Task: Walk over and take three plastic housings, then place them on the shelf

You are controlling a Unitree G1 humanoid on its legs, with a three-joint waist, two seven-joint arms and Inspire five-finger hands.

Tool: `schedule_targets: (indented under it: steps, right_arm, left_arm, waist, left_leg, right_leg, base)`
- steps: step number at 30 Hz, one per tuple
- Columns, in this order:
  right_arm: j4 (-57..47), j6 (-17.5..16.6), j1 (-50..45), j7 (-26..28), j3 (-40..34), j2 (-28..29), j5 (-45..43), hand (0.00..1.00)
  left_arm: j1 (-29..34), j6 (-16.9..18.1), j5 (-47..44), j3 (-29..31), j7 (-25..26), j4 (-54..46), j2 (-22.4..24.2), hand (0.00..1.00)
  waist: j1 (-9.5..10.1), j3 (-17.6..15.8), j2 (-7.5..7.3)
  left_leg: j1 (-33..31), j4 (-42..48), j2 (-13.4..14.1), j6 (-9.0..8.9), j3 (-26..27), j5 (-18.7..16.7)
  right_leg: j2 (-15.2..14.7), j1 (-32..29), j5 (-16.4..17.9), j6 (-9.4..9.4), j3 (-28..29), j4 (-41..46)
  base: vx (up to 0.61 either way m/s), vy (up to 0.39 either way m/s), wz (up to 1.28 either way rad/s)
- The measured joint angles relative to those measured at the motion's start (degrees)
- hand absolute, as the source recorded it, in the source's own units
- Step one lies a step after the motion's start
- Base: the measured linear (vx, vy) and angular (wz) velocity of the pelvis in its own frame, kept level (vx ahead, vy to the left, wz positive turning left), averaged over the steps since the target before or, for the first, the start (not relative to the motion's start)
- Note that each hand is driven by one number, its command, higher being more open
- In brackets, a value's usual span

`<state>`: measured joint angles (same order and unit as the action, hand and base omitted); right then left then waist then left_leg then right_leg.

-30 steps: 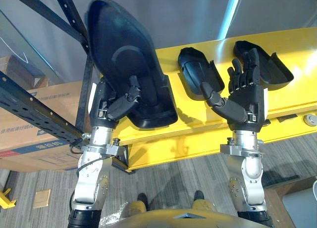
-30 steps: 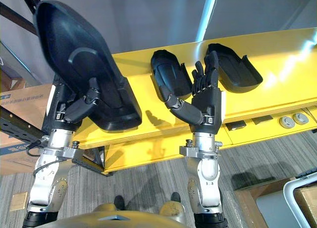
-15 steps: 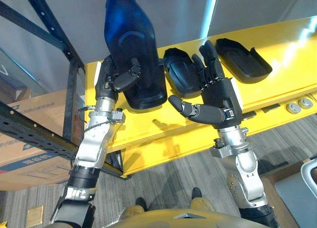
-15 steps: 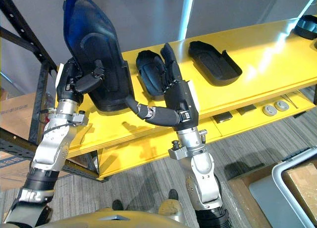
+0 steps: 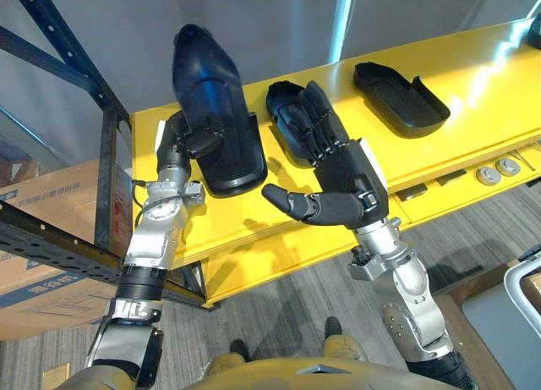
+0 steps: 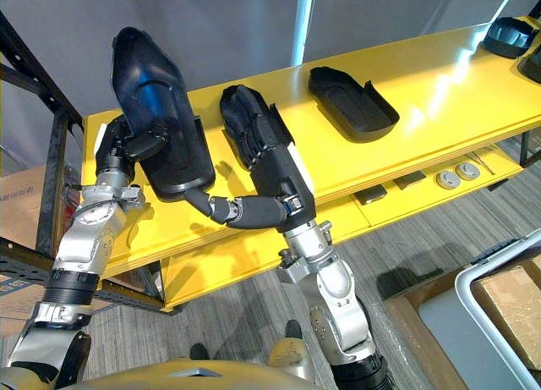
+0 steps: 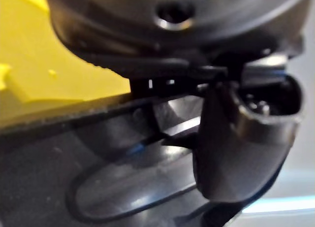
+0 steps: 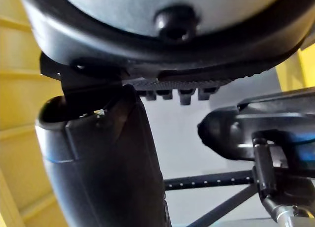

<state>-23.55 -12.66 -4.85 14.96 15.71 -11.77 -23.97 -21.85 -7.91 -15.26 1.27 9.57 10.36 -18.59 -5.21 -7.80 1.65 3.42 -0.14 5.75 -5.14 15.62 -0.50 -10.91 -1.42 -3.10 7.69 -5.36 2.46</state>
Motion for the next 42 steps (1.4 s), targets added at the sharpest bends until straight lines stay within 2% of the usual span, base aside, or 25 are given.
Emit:
schedule_targets:
  steps: [4,9,18,28,37,38,41,42]
  right_arm:
    - [0.00,0.06,-0.01,-0.01,0.89,-0.05,0.01,1.00]
    - [-0.02,0.12,0.00,-0.32,1.95,-1.23,0.02,1.00]
    - [-0.02,1.82,0.07,-0.81,4.00,-1.56,0.02,1.00]
    - [-0.78,2.27,0.21,-0.93,4.13,-1.55,0.01,1.00]
    - [-2.13,2.28,1.30,-0.86,4.07,-1.57,-0.08,1.00]
    - [-2.12,2.28,1.31,-0.87,4.07,-1.57,-0.08,1.00]
    - [-2.13,2.28,1.31,-0.99,4.20,-1.57,-0.08,1.00]
    - [-2.12,2.28,1.32,-1.19,4.31,-1.57,-0.08,1.00]
  left_arm:
    - [-1.38,-1.11,0.05,2.38,0.32,3.19,-0.71,0.00]
    - [-1.40,-2.55,0.10,4.25,-2.20,3.93,-3.64,0.00]
    - [-3.17,-2.72,0.16,4.02,-6.18,7.10,-4.71,0.00]
    - [-6.11,-4.15,0.13,4.10,-5.54,11.72,-3.77,0.00]
    - [-9.01,-5.40,2.34,5.46,-2.39,14.75,-1.92,0.00]
    - [-9.38,-5.75,2.52,5.46,-2.18,14.92,-1.91,1.00]
    - [-9.78,-6.13,3.64,5.53,-0.97,15.41,-1.91,1.00]
    - [-9.80,-6.31,6.68,5.35,-0.62,16.26,-1.96,1.00]
  waist:
    - [-0.11,-0.27,0.36]
    - [0.08,-0.96,1.07]
    - [0.17,-1.59,1.60]
    - [-0.26,-3.12,1.75]
    - [-0.29,-4.33,1.67]
    - [-0.30,-4.47,1.60]
    - [-0.70,-4.98,1.63]
    - [-0.96,-5.13,1.71]
  left_leg:
    - [-0.07,0.00,0.11,-0.08,-0.05,-0.07]
    - [-0.36,0.27,0.64,-0.09,-0.23,0.04]
    - [-1.12,1.88,0.86,-0.42,-0.48,-0.38]
    - [-1.28,2.16,0.99,-0.83,0.03,-1.00]
    - [-2.10,3.94,1.02,-0.56,0.33,-1.35]
    - [-2.11,3.97,1.03,-0.56,0.33,-1.36]
    - [-2.10,3.99,1.38,-0.49,0.45,-1.48]
    - [-2.09,4.00,1.41,-0.49,0.53,-1.50]
  right_leg:
    - [0.00,0.00,0.04,-0.03,-0.09,0.18]
    - [0.10,-0.01,0.11,-0.14,-0.65,0.21]
    - [0.09,-0.05,0.14,-0.16,-0.76,0.32]
    - [0.19,-0.41,0.14,-0.16,-0.25,0.52]
    - [0.31,-0.77,0.12,-0.14,0.19,0.53]
    - [0.33,-0.75,0.12,-0.14,0.19,0.53]
    - [0.35,-0.71,0.09,-0.10,0.32,0.53]
    - [0.38,-0.74,0.08,-0.09,0.40,0.53]
  base:
    - [-0.03,-0.003,0.01]
    - [0.00,-0.006,0.03]
    - [0.00,0.000,0.01]
    - [-0.01,0.001,-0.01]
    - [0.00,0.003,-0.01]
    - [-0.03,-0.003,-0.01]
    - [-0.02,-0.003,-0.01]
    - [-0.01,-0.004,-0.03]
